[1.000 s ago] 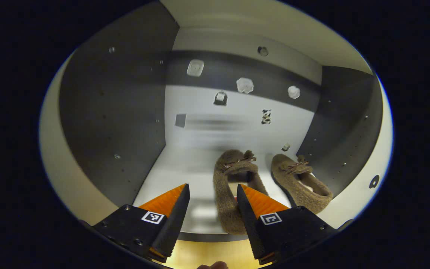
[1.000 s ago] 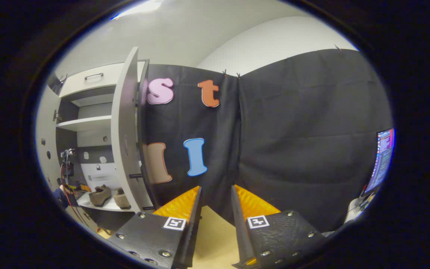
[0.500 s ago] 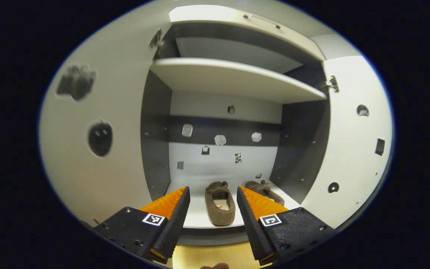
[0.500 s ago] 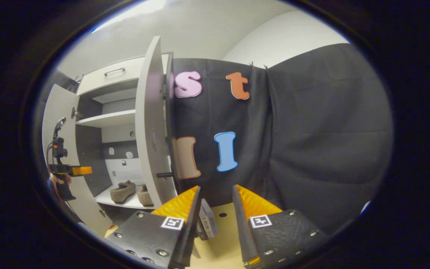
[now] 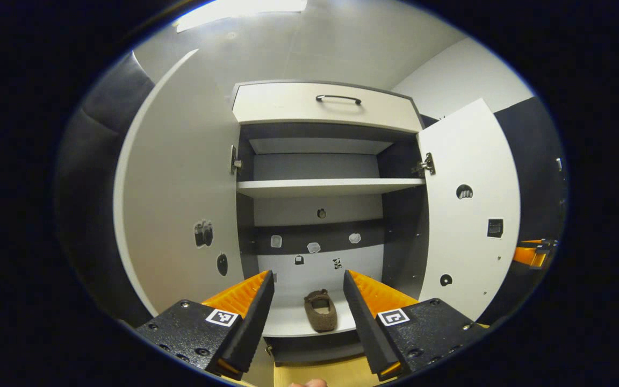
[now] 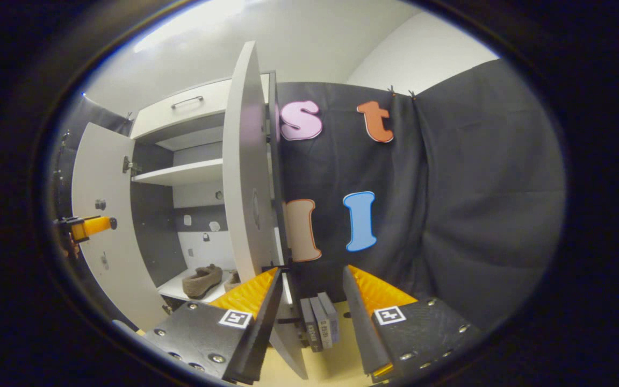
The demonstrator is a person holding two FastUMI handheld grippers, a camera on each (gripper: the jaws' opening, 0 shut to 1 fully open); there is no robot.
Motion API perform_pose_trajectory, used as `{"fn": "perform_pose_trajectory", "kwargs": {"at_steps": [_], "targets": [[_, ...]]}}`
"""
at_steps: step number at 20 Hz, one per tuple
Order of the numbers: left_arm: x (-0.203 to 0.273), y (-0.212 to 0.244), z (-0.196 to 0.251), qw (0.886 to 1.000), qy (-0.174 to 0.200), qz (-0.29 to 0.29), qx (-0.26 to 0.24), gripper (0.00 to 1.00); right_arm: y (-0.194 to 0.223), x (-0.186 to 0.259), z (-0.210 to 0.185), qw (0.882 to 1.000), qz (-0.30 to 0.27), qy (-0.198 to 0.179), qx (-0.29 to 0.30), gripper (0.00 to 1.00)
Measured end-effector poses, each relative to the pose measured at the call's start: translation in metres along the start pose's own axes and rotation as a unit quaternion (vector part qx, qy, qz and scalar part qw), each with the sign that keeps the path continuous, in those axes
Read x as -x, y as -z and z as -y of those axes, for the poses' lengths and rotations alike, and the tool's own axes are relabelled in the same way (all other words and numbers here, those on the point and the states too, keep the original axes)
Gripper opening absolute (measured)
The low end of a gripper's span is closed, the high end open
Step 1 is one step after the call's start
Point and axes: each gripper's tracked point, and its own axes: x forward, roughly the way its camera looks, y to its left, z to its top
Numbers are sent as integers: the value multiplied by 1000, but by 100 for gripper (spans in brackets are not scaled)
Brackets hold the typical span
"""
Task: Grab one shoe with the right hand and put it into the shoe cabinet, grab the other shoe with the left hand and put it into the shoe cabinet; then close the right door with the right hand and the left door with the left hand.
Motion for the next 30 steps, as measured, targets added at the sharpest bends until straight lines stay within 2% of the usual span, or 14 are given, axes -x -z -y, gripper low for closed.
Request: {"fn": "perform_pose_trajectory", "kwargs": {"at_steps": [2,5,8,12,17,18,22,23,24,28,29,30], "targets": [[12,-3,2,1000,4,3,11,79,-1,0,1,1000,1,1,3,71],[23,-1,2,1000,4,0,16,80,-3,-1,-7,1000,6,-13,19,71],[30,0,6,1000,7,1,16,80,-3,1,-29,997,11,-47,53,70],[36,11,2,1000,2,-10,23,80,4,-3,-74,993,-1,-111,33,69],[57,30,-29,998,-37,-35,37,77,10,-11,-117,987,-4,-155,42,69],[62,32,-36,997,-47,-37,40,80,11,-13,-124,986,-4,-161,44,69],[82,37,-66,994,-92,-41,44,81,20,-21,-154,980,-19,-195,31,70],[87,39,-72,993,-102,-44,43,77,21,-24,-162,979,-21,-203,30,70],[92,41,-78,992,-111,-47,42,82,24,-26,-169,978,-25,-207,31,70],[106,43,-93,988,-136,-50,46,82,29,-38,-181,977,-31,-207,38,70],[109,43,-96,988,-142,-48,47,84,30,-40,-186,976,-34,-215,31,64],[112,42,-98,987,-146,-47,48,86,34,-45,-194,975,-36,-218,27,74]]}}
